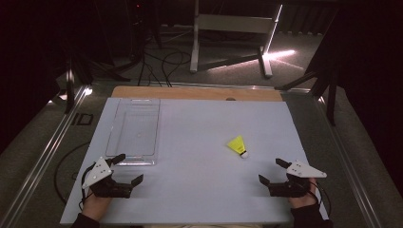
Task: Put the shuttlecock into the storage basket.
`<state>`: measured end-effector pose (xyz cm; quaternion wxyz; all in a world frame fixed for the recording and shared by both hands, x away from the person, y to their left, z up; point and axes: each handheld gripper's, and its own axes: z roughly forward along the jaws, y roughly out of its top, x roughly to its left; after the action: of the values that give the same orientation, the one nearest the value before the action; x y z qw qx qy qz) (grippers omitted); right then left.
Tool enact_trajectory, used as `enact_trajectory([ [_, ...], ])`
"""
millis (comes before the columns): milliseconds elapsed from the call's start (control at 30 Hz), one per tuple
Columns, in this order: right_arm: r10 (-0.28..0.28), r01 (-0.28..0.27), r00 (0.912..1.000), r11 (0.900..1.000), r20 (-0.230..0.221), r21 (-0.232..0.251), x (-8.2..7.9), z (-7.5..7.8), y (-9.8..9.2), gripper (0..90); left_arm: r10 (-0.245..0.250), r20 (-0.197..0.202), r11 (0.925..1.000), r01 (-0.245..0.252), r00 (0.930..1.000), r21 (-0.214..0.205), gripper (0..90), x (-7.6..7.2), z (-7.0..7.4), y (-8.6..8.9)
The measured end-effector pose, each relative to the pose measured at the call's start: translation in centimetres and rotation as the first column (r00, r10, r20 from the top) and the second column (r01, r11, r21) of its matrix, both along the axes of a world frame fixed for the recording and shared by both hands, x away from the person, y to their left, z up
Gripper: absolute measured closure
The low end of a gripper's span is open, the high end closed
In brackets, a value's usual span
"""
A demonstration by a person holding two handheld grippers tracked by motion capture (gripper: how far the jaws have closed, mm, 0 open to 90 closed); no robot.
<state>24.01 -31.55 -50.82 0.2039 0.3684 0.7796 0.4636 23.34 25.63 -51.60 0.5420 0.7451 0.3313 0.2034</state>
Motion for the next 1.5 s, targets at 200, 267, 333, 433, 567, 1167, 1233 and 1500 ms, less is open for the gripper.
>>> enact_trajectory([
  [200, -0.015, 0.015, 0.9998, 0.9998, 0.012, 0.012, 0.0, 0.0, -0.3, 7.3, 0.008, 0.005, 0.9998, -0.008, 1.0000, -0.020, 0.1, 0.1, 0.1, 0.1],
  [267, -0.015, 0.014, 0.9998, 0.9998, 0.010, 0.015, 0.0, -0.1, -0.4, 7.3, 0.004, 0.002, 0.9998, -0.004, 1.0000, -0.022, 0.1, 0.0, 0.1, 0.2],
  [333, -0.017, 0.017, 0.9998, 0.9998, 0.009, 0.015, 0.0, -0.1, -0.5, 7.3, 0.004, 0.002, 0.9998, -0.004, 1.0000, -0.022, 0.1, 0.0, 0.1, 0.2],
  [433, -0.019, 0.019, 0.9996, 0.9998, 0.020, 0.004, -0.1, 0.0, -0.3, 7.3, 0.000, 0.002, 0.9999, 0.000, 1.0000, -0.015, 0.1, 0.0, 0.0, 0.1],
  [567, -0.025, 0.024, 0.9994, 0.9997, 0.023, 0.005, -0.1, 0.0, -0.3, 7.3, -0.004, -0.001, 0.9998, 0.003, 1.0000, -0.018, 0.2, 0.1, 0.0, 0.1],
  [1167, -0.044, 0.042, 0.9986, 0.9976, 0.029, 0.056, -0.1, 1.3, -0.8, 7.3, -0.009, -0.009, 0.9997, 0.009, 0.9999, -0.022, 0.2, 0.1, -0.1, 0.1],
  [1233, -0.045, 0.043, 0.9987, 0.9976, 0.026, 0.055, -0.1, 1.9, -0.8, 7.3, -0.009, -0.010, 0.9998, 0.009, 0.9999, -0.018, 0.1, 0.1, -0.1, 0.1],
  [1500, -0.018, 0.019, 0.9998, 0.9997, -0.012, 0.014, 0.2, 3.0, -0.2, 7.4, -0.005, -0.010, 0.9997, 0.005, 0.9999, -0.024, 0.1, 0.1, 0.0, 0.2],
])
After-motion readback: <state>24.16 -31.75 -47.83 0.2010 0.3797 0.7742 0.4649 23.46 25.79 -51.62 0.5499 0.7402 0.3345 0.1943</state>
